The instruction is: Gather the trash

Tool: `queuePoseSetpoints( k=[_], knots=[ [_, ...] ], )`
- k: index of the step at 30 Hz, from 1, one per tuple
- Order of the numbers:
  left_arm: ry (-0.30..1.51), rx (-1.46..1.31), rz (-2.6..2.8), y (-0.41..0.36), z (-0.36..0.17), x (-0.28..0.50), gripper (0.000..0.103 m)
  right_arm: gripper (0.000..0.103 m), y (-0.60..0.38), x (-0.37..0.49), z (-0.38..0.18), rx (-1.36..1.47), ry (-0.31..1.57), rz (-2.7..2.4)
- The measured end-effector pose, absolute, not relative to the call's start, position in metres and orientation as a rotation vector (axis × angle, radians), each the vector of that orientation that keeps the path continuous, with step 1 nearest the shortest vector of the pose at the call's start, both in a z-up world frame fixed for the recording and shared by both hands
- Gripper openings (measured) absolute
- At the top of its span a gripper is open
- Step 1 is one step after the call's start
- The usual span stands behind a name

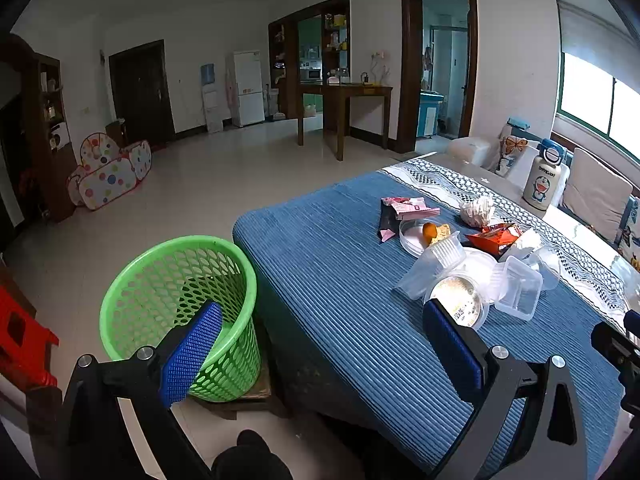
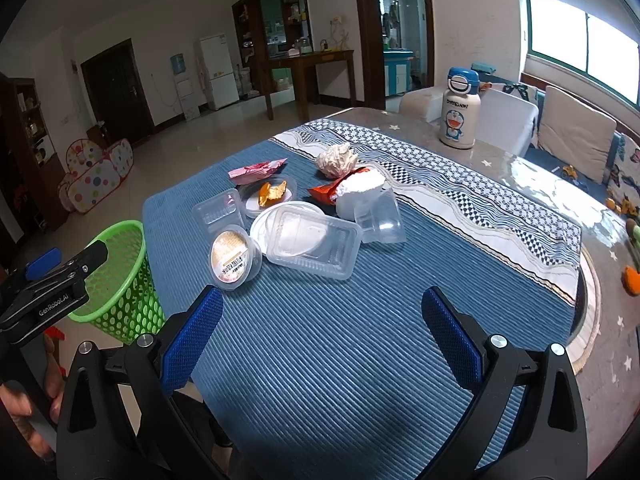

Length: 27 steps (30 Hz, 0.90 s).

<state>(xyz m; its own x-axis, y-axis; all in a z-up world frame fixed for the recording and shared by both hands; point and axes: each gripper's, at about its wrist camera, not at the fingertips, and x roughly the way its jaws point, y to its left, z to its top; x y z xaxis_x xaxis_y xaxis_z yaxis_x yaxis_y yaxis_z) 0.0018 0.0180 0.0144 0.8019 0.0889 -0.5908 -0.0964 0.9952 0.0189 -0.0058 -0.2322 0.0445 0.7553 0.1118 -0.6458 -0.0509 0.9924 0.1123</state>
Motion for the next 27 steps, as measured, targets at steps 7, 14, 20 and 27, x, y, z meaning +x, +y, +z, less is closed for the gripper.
queuePoseSetpoints(
  k=[7,14,20,27],
  knots=[
    [0.637,-0.014,0.101,0.018,0.013,0.004,0.097,0.098,-0.234,-0.002,0.043,0.092,0.714,0.088],
    [0.64,-0.014,0.102,0.018,0.013,0.005,0.097,0.098,-0.235,0.004,0.042,0.094,0.72,0.09],
    [0.644,-0.012,0.107,0.018,0.011,0.011,0.097,0.098,-0.236,0.012,0.039,0.096,0.734,0.096],
    [0.656,-0.007,0.113,0.018,0.01,0.022,0.097,0.098,-0.24,0.025,0.035,0.096,0.749,0.105]
  ],
)
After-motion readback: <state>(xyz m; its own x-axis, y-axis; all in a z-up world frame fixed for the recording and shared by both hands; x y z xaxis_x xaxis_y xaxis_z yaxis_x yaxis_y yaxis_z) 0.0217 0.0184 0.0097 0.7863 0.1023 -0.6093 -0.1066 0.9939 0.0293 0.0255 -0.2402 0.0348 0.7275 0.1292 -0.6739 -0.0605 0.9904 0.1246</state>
